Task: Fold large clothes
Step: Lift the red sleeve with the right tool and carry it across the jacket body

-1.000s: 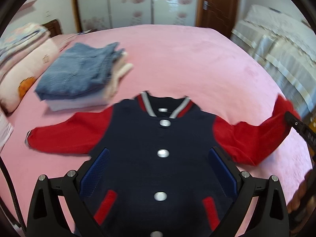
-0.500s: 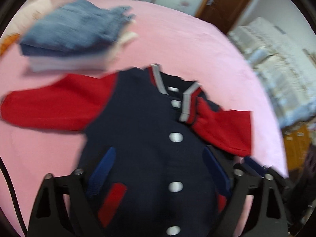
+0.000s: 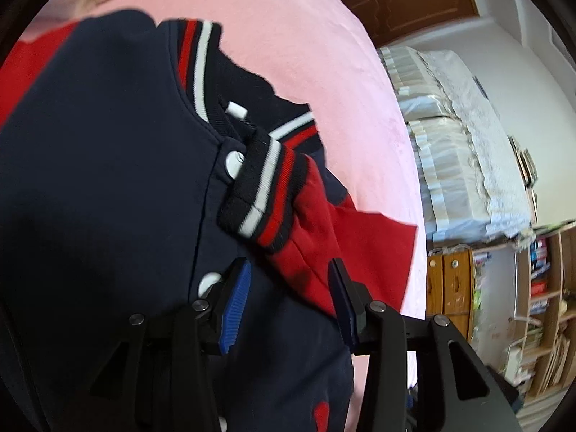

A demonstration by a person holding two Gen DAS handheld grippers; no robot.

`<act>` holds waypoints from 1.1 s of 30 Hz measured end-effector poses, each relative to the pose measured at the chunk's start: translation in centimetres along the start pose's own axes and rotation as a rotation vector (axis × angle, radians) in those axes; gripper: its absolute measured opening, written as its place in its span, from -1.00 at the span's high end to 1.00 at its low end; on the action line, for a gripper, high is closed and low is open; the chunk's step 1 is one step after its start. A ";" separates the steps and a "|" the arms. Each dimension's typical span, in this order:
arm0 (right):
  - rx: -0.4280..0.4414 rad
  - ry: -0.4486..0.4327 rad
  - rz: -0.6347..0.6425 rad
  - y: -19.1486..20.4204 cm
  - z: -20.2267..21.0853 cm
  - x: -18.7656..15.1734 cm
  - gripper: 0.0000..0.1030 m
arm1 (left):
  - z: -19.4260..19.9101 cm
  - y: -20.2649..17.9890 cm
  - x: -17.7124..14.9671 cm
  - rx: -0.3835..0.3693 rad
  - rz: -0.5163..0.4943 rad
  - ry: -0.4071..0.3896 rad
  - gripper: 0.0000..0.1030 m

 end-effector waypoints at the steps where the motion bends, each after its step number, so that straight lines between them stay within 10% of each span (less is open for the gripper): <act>1: 0.001 -0.002 -0.001 -0.1 0.0 0.0 0.16 | -0.5 0.1 0.1 -0.005 0.013 -0.009 0.19; 7: -0.021 -0.007 0.002 -1.0 0.0 -0.1 0.17 | -2.8 -0.9 1.1 0.016 0.009 -0.039 0.19; 10: -0.056 -0.003 -0.015 -2.2 -0.5 0.1 0.16 | -2.9 -2.9 1.4 0.055 -0.059 -0.053 0.75; 24: -0.162 -0.048 0.024 -3.2 -6.0 3.7 0.16 | 5.5 -20.8 4.3 0.006 -0.390 -0.263 0.80; 29: -0.199 -0.064 0.069 -2.4 -7.4 4.9 0.19 | 9.0 -21.7 6.1 0.039 -0.427 -0.336 0.80; 33: -0.221 -0.064 0.155 -1.1 -7.7 4.7 0.64 | 9.8 -15.4 6.4 0.147 -0.375 -0.332 0.80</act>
Point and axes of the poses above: each gripper's, at about its wrist camera, not at the fingertips, and z roughly against the way its jaws point, y to its left, x to its top, the point moved 1 cm from there along -z, roughly the way its jaws point, and after that the axes turned 13 degrees about -y, right-handed, at the moved point
